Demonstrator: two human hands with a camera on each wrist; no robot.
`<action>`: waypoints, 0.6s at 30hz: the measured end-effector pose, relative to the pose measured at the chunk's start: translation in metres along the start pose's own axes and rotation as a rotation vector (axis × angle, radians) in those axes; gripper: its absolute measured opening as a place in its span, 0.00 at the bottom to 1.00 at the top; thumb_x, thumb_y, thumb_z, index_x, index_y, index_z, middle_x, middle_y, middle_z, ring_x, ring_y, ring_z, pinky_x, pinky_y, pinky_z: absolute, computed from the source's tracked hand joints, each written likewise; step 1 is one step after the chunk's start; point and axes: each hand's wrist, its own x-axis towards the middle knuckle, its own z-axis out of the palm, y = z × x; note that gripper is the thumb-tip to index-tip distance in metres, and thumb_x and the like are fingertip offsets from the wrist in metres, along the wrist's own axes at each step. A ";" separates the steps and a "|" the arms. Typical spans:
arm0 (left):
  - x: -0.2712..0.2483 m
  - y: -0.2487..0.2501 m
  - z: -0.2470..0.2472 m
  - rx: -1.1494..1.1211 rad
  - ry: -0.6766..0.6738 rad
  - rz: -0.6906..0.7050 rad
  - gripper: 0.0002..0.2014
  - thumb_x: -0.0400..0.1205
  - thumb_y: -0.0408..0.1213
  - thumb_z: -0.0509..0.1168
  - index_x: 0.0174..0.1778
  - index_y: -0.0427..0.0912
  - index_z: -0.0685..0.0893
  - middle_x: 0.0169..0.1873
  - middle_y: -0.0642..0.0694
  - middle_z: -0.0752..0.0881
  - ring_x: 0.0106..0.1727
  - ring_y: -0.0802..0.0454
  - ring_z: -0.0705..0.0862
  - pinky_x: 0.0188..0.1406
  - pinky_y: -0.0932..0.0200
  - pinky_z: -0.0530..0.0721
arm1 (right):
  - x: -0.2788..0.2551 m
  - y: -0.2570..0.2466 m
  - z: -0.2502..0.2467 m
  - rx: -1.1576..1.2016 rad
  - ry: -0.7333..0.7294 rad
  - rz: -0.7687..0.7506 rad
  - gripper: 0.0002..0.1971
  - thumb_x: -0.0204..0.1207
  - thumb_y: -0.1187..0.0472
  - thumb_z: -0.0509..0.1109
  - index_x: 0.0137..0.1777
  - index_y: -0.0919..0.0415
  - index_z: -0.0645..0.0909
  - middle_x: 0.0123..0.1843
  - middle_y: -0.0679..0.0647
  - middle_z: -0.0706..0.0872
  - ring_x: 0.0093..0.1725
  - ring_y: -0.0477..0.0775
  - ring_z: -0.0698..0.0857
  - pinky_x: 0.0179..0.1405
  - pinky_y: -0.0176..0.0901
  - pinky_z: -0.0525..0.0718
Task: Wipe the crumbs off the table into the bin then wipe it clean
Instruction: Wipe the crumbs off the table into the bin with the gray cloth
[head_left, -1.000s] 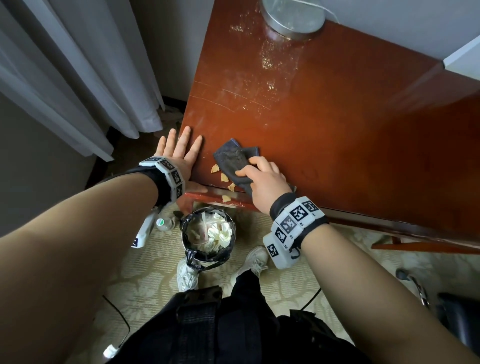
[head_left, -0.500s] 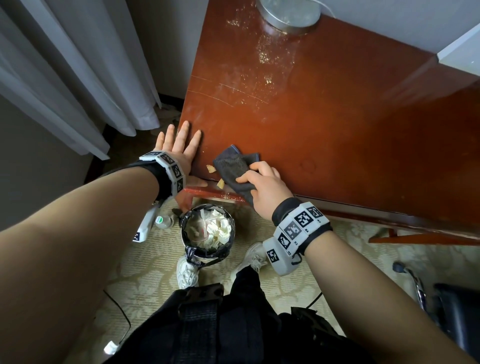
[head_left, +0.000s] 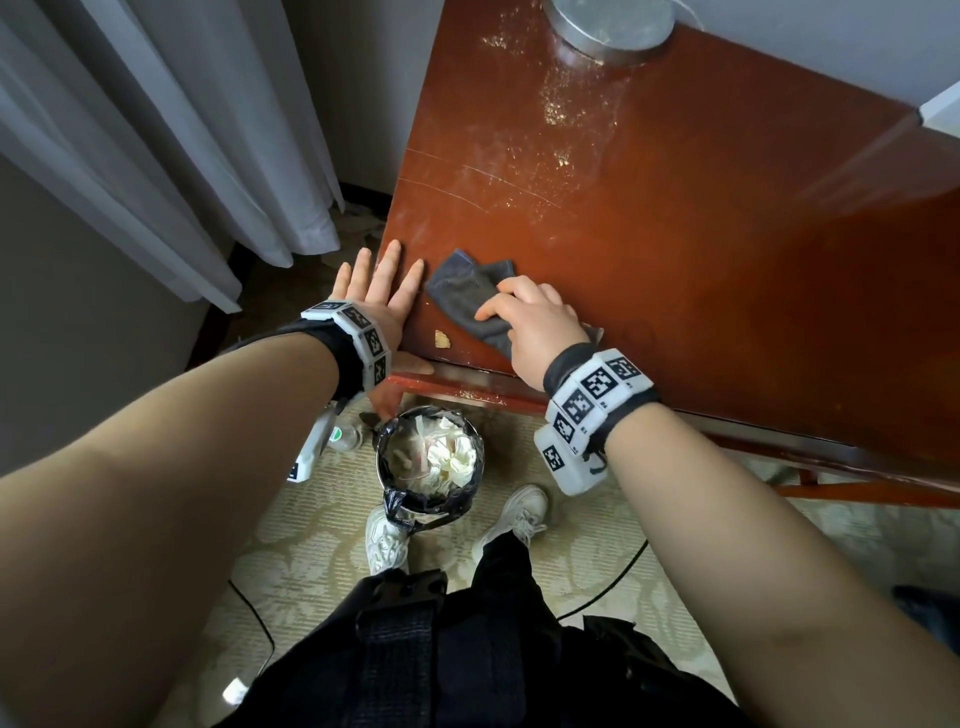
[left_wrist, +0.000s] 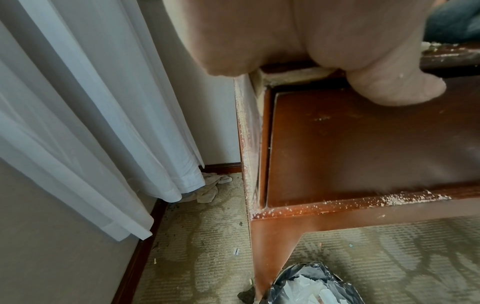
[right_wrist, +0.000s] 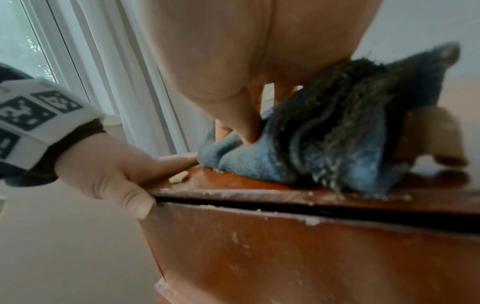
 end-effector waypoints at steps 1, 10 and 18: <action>0.001 -0.001 0.000 -0.005 -0.001 0.003 0.62 0.66 0.73 0.63 0.78 0.51 0.26 0.77 0.44 0.24 0.80 0.38 0.30 0.79 0.43 0.35 | -0.001 0.001 0.000 -0.007 -0.006 -0.009 0.26 0.74 0.76 0.59 0.66 0.49 0.76 0.75 0.47 0.66 0.71 0.57 0.65 0.65 0.52 0.67; 0.004 -0.002 0.003 -0.007 0.004 0.004 0.60 0.68 0.70 0.65 0.78 0.52 0.25 0.77 0.45 0.23 0.80 0.38 0.30 0.78 0.43 0.35 | -0.026 0.013 -0.007 -0.102 -0.150 -0.136 0.27 0.73 0.78 0.56 0.66 0.51 0.76 0.75 0.48 0.65 0.72 0.56 0.63 0.66 0.50 0.65; 0.001 -0.003 -0.001 -0.012 -0.030 0.016 0.61 0.67 0.71 0.64 0.77 0.52 0.24 0.76 0.44 0.22 0.80 0.38 0.29 0.79 0.43 0.35 | -0.040 0.030 -0.014 0.122 0.052 -0.031 0.25 0.75 0.78 0.54 0.64 0.55 0.79 0.73 0.53 0.68 0.72 0.58 0.64 0.71 0.48 0.66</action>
